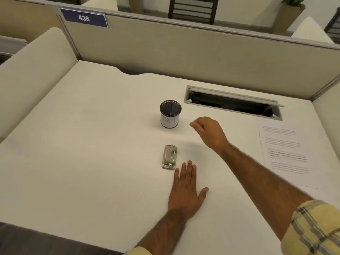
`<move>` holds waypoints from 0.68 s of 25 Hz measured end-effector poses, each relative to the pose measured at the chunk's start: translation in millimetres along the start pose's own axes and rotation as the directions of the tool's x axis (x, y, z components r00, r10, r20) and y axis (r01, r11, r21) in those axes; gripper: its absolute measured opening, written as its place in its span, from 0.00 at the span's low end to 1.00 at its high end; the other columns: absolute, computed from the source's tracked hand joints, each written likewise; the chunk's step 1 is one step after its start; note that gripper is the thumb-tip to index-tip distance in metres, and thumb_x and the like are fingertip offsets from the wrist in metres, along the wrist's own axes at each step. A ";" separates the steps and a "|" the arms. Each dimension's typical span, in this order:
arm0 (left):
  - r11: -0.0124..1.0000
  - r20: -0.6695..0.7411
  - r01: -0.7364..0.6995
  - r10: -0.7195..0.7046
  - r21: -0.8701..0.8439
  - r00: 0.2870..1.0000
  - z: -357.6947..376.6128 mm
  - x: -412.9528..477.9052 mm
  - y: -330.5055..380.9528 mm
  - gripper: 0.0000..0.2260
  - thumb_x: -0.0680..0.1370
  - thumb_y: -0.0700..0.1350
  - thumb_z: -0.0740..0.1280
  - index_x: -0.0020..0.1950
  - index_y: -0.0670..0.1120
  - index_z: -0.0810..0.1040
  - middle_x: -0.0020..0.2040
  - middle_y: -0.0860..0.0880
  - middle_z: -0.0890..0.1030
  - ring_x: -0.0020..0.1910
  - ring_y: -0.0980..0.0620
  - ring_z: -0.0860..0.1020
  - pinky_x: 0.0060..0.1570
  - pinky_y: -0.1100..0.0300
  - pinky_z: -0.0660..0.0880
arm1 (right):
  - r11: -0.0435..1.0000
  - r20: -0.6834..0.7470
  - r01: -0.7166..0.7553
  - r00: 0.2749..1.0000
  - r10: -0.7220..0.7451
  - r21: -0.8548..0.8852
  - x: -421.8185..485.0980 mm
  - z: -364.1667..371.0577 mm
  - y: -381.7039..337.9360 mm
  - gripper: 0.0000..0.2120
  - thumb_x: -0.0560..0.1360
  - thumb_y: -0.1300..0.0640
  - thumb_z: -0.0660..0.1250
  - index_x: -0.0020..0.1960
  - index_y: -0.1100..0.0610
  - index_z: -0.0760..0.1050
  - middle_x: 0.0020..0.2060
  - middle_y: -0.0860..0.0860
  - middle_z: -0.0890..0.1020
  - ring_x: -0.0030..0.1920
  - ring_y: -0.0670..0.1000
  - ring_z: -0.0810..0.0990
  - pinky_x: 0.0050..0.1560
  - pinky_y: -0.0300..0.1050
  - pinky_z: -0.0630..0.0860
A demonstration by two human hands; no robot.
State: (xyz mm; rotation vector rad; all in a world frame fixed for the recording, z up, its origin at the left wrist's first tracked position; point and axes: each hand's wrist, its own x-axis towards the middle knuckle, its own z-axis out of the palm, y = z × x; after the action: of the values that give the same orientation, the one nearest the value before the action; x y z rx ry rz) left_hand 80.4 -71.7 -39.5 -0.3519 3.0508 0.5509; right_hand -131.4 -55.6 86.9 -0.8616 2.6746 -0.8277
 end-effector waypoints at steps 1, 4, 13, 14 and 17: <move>1.000 0.011 -0.003 0.003 0.005 1.000 0.0 0.1 0.4 0.37 0.83 0.66 0.46 0.84 0.44 0.44 0.85 0.47 0.41 0.83 0.48 0.39 0.80 0.45 0.43 | 0.999 0.008 -0.041 0.999 0.041 -0.032 -28.3 2.6 21.7 0.15 0.82 0.46 0.61 0.54 0.53 0.82 0.49 0.50 0.84 0.49 0.51 0.80 0.50 0.46 0.75; 0.999 0.027 0.002 -0.003 0.052 1.000 -0.5 0.8 0.6 0.38 0.82 0.67 0.44 0.84 0.44 0.43 0.85 0.46 0.41 0.83 0.48 0.39 0.80 0.44 0.45 | 0.984 0.038 -0.038 0.998 0.045 -0.175 -109.5 11.2 72.1 0.14 0.83 0.49 0.61 0.63 0.50 0.81 0.54 0.51 0.83 0.55 0.52 0.79 0.54 0.45 0.74; 0.993 0.047 -0.005 0.000 0.117 0.999 0.2 0.3 3.6 0.38 0.82 0.68 0.42 0.84 0.44 0.43 0.84 0.45 0.41 0.83 0.47 0.39 0.81 0.45 0.43 | 0.786 0.192 0.314 0.949 -0.249 -0.533 -188.7 34.6 114.9 0.31 0.77 0.64 0.61 0.78 0.51 0.63 0.64 0.58 0.75 0.59 0.61 0.76 0.51 0.54 0.74; 0.992 0.046 -0.003 -0.003 0.123 0.999 0.4 0.6 3.6 0.38 0.82 0.68 0.42 0.84 0.44 0.42 0.84 0.46 0.41 0.83 0.47 0.38 0.81 0.45 0.43 | 0.759 0.198 0.336 0.942 -0.271 -0.558 -190.6 36.0 115.2 0.31 0.77 0.63 0.60 0.79 0.50 0.62 0.64 0.59 0.75 0.60 0.61 0.75 0.52 0.55 0.74; 0.992 0.041 0.001 -0.006 0.124 0.999 0.6 0.8 5.4 0.38 0.82 0.67 0.42 0.84 0.44 0.42 0.85 0.46 0.40 0.83 0.48 0.38 0.81 0.46 0.42 | 0.699 0.210 0.370 0.928 -0.307 -0.613 -189.3 35.1 116.8 0.30 0.78 0.63 0.59 0.80 0.51 0.60 0.65 0.61 0.75 0.59 0.62 0.75 0.52 0.57 0.73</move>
State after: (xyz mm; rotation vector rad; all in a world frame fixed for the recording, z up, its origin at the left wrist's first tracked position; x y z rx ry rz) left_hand 78.4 -66.7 -38.2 -0.3371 3.0247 0.3616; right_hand -21.3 118.9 -3.4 -1.5369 2.7655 0.1446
